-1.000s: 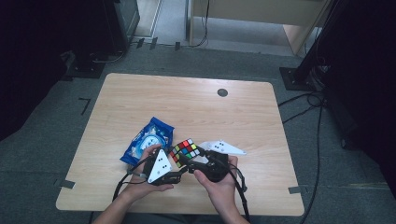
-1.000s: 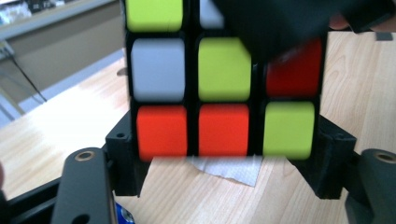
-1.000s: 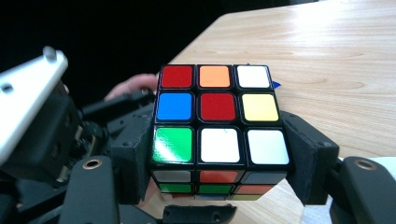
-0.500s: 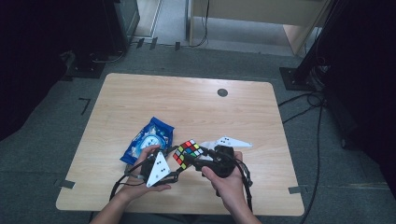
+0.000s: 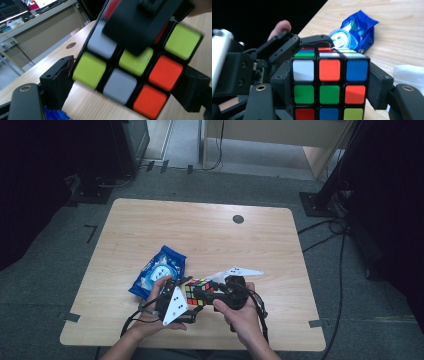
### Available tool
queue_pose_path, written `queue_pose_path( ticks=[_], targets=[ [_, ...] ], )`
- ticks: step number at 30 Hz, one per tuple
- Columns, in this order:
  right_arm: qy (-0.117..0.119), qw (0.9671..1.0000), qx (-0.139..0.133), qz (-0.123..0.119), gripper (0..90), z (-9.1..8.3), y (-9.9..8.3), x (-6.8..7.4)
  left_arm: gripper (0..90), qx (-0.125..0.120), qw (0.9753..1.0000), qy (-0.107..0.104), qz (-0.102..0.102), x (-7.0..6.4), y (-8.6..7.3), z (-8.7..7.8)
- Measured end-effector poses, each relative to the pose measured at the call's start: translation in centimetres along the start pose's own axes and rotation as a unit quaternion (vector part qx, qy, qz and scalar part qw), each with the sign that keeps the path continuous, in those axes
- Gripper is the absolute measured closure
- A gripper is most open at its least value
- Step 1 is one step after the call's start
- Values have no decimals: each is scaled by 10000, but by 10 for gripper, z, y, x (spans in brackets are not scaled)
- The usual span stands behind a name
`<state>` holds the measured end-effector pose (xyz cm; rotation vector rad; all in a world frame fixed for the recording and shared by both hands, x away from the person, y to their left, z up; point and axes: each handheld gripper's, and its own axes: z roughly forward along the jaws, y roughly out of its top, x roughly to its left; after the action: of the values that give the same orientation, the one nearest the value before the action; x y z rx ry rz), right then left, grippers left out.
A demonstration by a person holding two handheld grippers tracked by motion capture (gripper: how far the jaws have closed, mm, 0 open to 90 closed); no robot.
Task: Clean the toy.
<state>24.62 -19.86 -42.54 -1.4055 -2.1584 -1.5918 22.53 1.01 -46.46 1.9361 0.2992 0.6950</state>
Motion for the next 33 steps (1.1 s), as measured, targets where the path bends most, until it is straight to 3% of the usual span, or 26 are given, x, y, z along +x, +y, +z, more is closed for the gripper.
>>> queue_pose_path(
  ticks=[3,7,11,15,18,20,21,22,23,25,28,30,33],
  targets=[
    [-53,10000,8,-1,340,2,-1,1,172,2,10000,-57,-3,1,-1,0],
    [-103,9999,11,10,340,3,-1,-1,278,48,9999,-87,122,-1,-3,0],
    [-30,9999,52,113,339,5,-2,-4,337,50,9998,-136,112,-3,-2,1],
    [46,9999,91,77,337,7,-2,-7,338,110,9999,-62,96,0,-3,0],
    [71,10000,-27,9,337,2,0,-9,338,157,9997,61,-166,9,-8,0],
    [-7,9997,-180,-187,330,-4,1,-10,338,260,9987,151,-403,19,-14,1],
    [-129,9992,-238,-283,338,-6,2,-11,338,298,9979,189,-543,23,-17,1],
    [-340,9980,-305,-434,335,-8,2,-13,338,298,9979,189,-543,23,-17,1],
    [-578,9959,-388,-582,335,-9,2,-17,338,358,9957,188,-834,33,-22,0],
    [-1214,9873,-427,-935,335,-4,-1,-29,338,349,9947,225,-944,37,-23,-2],
    [-1937,9734,-327,-1177,329,7,-9,-50,338,292,9948,214,-950,37,-21,-3],
    [-2149,9690,-146,-1207,317,15,-14,-65,338,282,9950,188,-942,35,-21,-2],
    [-2414,9586,200,-1498,294,26,-20,-74,338,288,9951,180,-929,34,-21,-2]
  ],
)
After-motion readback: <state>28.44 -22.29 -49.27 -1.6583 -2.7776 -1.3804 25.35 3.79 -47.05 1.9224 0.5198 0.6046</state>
